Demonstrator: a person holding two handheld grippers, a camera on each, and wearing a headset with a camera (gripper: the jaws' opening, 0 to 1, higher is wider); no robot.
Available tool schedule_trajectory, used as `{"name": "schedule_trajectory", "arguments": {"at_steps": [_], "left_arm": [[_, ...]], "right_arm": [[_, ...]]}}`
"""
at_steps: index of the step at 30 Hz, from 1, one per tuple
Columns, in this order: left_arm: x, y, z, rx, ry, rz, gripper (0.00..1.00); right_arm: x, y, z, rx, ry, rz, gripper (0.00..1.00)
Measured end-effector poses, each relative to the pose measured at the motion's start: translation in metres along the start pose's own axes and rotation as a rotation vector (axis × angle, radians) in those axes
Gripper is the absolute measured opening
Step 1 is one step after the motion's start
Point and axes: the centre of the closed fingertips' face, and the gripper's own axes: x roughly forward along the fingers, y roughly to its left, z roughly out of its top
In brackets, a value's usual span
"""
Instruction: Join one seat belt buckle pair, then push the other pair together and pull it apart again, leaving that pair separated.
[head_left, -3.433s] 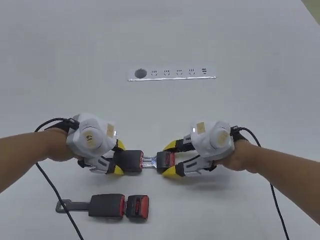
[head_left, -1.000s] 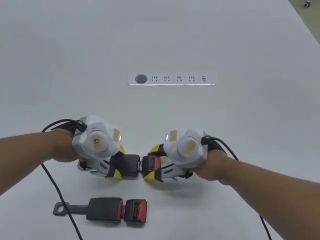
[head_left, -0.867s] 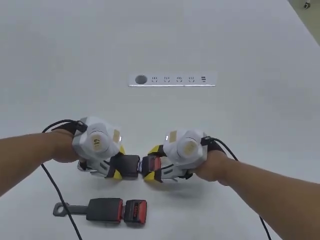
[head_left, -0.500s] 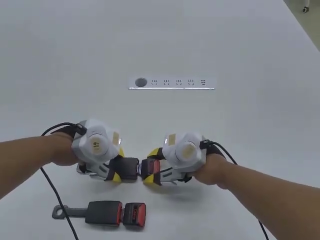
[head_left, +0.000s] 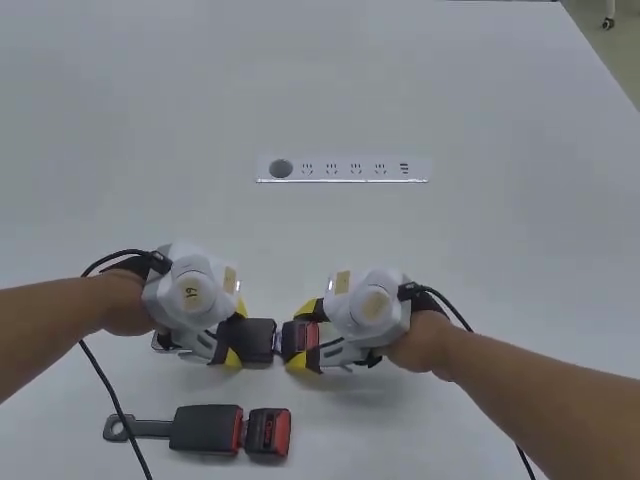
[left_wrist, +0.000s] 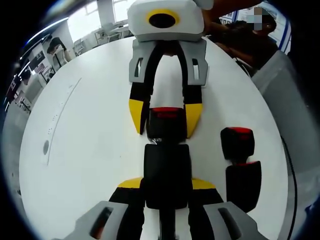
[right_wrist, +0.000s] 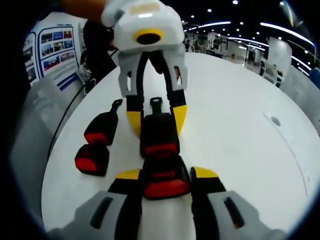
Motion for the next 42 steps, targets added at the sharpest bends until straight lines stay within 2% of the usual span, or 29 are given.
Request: {"name": "schedule_trajectory", "arguments": {"at_steps": [10, 13, 15, 17, 21, 27, 42], "left_arm": [[0.0, 0.0, 0.001, -0.014, -0.016, 0.005, 0.34], [-0.001, 0.0, 0.001, -0.016, -0.024, 0.006, 0.34], [-0.001, 0.0, 0.001, -0.014, -0.025, 0.007, 0.34], [-0.001, 0.0, 0.001, -0.015, -0.028, 0.005, 0.34], [0.0, 0.001, 0.001, -0.017, -0.029, 0.004, 0.34], [0.001, 0.001, 0.001, -0.019, -0.023, 0.005, 0.34], [0.001, 0.001, 0.001, -0.022, -0.022, 0.004, 0.35]], "right_arm": [[-0.013, -0.004, -0.012, -0.007, 0.005, 0.008, 0.38], [-0.016, -0.004, -0.014, -0.029, 0.013, 0.008, 0.38], [-0.021, -0.006, -0.02, -0.032, 0.016, 0.006, 0.38], [-0.031, -0.012, -0.028, -0.004, 0.01, -0.011, 0.38], [-0.041, -0.014, -0.039, 0.001, 0.027, -0.012, 0.38], [-0.054, -0.013, -0.049, 0.026, 0.012, -0.009, 0.38], [-0.086, -0.016, -0.079, 0.033, 0.036, -0.024, 0.38]]}}
